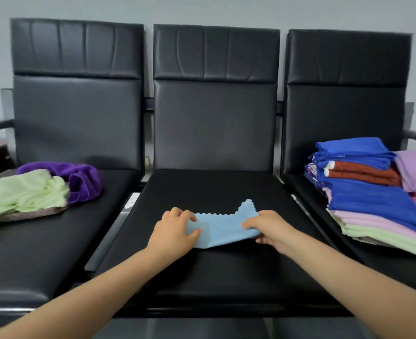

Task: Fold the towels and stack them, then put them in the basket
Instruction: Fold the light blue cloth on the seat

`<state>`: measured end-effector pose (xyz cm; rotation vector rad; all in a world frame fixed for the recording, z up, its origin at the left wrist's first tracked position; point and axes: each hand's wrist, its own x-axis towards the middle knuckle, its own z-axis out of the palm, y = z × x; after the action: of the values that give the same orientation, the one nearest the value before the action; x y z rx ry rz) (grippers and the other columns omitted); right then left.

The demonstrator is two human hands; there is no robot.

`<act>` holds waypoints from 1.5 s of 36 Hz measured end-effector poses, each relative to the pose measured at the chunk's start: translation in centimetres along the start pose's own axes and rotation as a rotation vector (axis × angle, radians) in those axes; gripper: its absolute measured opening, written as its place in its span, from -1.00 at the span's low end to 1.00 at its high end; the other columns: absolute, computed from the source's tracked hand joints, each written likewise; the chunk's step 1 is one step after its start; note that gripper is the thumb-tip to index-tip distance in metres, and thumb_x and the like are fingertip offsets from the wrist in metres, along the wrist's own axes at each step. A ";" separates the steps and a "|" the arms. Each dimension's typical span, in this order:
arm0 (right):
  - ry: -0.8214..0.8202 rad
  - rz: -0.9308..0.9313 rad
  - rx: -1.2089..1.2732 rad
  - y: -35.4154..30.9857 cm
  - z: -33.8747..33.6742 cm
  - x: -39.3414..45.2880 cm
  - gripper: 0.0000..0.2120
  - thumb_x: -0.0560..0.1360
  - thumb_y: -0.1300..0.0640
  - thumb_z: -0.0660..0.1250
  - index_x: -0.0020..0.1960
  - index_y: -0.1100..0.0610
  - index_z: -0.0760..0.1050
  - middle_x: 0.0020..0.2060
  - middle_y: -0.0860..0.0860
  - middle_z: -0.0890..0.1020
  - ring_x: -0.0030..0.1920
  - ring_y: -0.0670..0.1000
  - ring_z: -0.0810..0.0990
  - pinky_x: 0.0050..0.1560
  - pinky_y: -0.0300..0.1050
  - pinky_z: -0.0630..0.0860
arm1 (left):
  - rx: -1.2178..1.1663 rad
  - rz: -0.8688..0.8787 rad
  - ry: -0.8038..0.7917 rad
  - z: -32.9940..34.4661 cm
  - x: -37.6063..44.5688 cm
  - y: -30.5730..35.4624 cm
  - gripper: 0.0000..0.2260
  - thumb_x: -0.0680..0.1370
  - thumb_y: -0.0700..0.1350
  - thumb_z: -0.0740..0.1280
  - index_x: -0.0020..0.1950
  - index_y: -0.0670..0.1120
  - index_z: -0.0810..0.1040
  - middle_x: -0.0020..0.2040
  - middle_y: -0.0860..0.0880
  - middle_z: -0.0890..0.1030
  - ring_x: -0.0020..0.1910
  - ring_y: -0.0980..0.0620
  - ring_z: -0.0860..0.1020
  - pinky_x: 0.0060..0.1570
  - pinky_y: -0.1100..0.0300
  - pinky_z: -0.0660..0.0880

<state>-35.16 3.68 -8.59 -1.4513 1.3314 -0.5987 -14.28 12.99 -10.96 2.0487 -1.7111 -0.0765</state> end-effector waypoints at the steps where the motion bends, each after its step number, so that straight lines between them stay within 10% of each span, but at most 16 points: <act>1: 0.008 0.035 0.084 -0.1 -0.1 0.1 -0.91 0.44 0.28 0.40 -0.11 0.20 0.50 -0.22 0.09 0.57 -0.30 0.00 0.53 -0.35 -0.19 0.41 | -0.010 -0.012 0.015 -0.4 0.1 -0.2 -0.72 0.57 0.06 0.24 0.26 0.06 0.45 0.27 0.06 0.40 0.29 0.05 0.32 0.20 0.17 0.35; 8: -0.003 0.253 0.387 -0.7 -0.5 0.0 -0.87 0.44 0.28 0.46 -0.10 0.14 0.52 -0.25 0.04 0.57 -0.33 -0.04 0.48 -0.54 -0.25 0.36 | -0.074 -0.091 0.034 -1.4 0.4 -2.6 -0.78 0.56 0.00 0.25 0.19 0.04 0.50 0.10 0.05 0.44 0.17 0.03 0.43 0.12 0.12 0.45; 19: 0.082 -0.182 -0.050 -3.3 2.5 0.0 -0.86 0.57 0.16 0.28 0.06 0.17 0.55 -0.09 0.12 0.60 -0.21 0.02 0.51 -0.33 -0.19 0.40 | -0.012 -0.033 0.044 -2.0 0.4 -5.7 -0.84 0.55 -0.03 0.25 0.10 0.05 0.53 -0.08 0.12 0.41 0.04 0.08 0.43 0.01 0.17 0.47; 25: -0.005 -0.257 -0.130 -5.0 6.3 -0.7 -0.79 0.50 0.25 0.25 0.01 0.40 0.52 -0.24 0.14 0.52 -0.30 0.02 0.49 -0.33 -0.14 0.40 | -0.004 -0.103 0.027 -3.0 0.8 -6.8 -0.87 0.55 -0.03 0.25 0.05 0.05 0.56 -0.07 0.07 0.44 0.02 0.02 0.51 0.04 0.12 0.48; 37: -0.404 -0.313 -0.110 -4.6 9.8 -2.3 -0.85 0.58 0.15 0.28 0.11 0.12 0.57 -0.10 0.07 0.66 -0.15 -0.06 0.65 -0.16 -0.25 0.56 | 0.004 -0.151 -0.046 -3.1 1.0 -7.4 -0.85 0.56 -0.03 0.23 0.03 0.05 0.58 0.01 0.03 0.47 0.02 0.02 0.53 0.10 0.10 0.48; 46: 0.129 -0.381 -0.479 -4.0 6.3 -0.4 -0.89 0.53 -0.01 0.31 -0.07 0.03 0.54 -0.22 -0.08 0.60 -0.16 -0.04 0.58 -0.12 -0.10 0.51 | 0.001 -0.248 -0.024 -2.5 1.0 -5.2 -0.61 0.60 0.15 0.13 -0.12 -0.08 0.59 -0.03 -0.01 0.47 -0.03 -0.02 0.54 -0.10 0.16 0.42; 54: -0.016 -0.239 -0.746 -2.2 6.8 -0.4 -0.66 0.40 -0.15 0.40 -0.33 0.03 0.35 -0.38 -0.06 0.40 -0.34 -0.05 0.37 -0.34 -0.14 0.26 | -0.005 -0.291 -0.199 -2.2 1.2 -2.4 -0.59 0.49 0.06 0.33 -0.42 -0.06 0.20 -0.43 0.03 0.26 -0.44 0.07 0.26 -0.45 0.20 0.17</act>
<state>-28.39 6.08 -8.83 -2.2326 1.4521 -0.2315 -11.15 12.85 -9.65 2.3385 -1.5047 -0.3891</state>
